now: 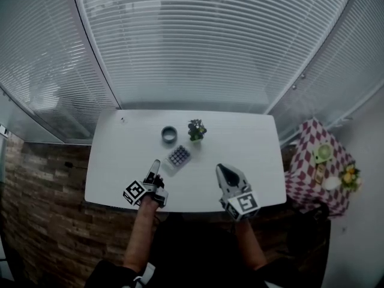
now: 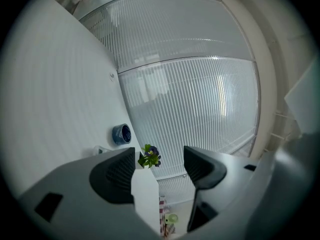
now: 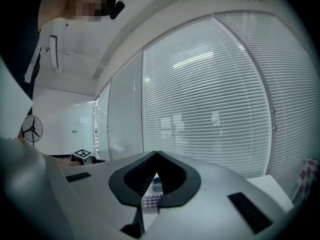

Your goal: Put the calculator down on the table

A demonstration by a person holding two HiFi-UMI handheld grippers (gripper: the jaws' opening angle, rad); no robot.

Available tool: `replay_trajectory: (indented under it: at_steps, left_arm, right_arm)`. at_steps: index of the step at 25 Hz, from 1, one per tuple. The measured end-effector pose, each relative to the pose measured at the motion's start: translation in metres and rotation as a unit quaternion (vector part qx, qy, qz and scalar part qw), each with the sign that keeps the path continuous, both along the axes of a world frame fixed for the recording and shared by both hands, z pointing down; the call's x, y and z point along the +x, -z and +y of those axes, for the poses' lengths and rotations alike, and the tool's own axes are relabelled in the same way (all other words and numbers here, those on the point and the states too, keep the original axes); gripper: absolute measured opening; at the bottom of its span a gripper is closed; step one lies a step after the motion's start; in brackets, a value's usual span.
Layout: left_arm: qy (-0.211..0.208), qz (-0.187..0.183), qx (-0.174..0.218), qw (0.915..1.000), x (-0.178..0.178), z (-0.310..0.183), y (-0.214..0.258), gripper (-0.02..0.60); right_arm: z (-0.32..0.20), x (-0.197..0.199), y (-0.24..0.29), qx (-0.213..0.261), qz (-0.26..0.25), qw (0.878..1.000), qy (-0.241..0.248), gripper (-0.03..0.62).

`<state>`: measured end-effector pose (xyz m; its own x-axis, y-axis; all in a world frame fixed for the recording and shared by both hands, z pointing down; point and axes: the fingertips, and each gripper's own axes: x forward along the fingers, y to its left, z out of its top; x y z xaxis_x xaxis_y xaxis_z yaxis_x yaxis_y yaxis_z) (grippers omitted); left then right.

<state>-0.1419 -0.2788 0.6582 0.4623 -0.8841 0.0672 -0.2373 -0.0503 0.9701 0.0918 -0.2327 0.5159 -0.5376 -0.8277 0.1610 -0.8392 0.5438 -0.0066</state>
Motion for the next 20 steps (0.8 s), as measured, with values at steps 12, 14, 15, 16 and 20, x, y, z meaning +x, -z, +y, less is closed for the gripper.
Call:
replay_trajectory:
  at_steps: [12, 14, 15, 16, 20]
  left_arm:
    - [-0.009, -0.035, 0.009, 0.9993, 0.0037, 0.0012, 0.0034, 0.282]
    - [-0.013, -0.055, 0.014, 0.9983, 0.0031, 0.0022, 0.0054, 0.282]
    - [-0.013, -0.063, 0.017, 0.9978, 0.0026, 0.0023, 0.0070, 0.282]
    - [-0.012, -0.066, 0.018, 0.9976, 0.0020, 0.0020, 0.0079, 0.282]
    - [-0.008, -0.053, 0.017, 0.9984, 0.0012, 0.0017, 0.0059, 0.282]
  right_arm:
    - [-0.0015, -0.0003, 0.0022, -0.004, -0.006, 1.000, -0.002, 0.006]
    - [-0.0013, -0.0008, 0.0023, -0.004, -0.008, 1.000, -0.002, 0.006]
    - [-0.0015, -0.0007, 0.0022, -0.003, -0.010, 1.000, -0.002, 0.006]
    - [-0.0019, -0.0006, 0.0019, -0.003, -0.011, 1.000, -0.001, 0.006]
    - [-0.0021, -0.0007, -0.0043, -0.011, -0.015, 1.000, 0.001, 0.006]
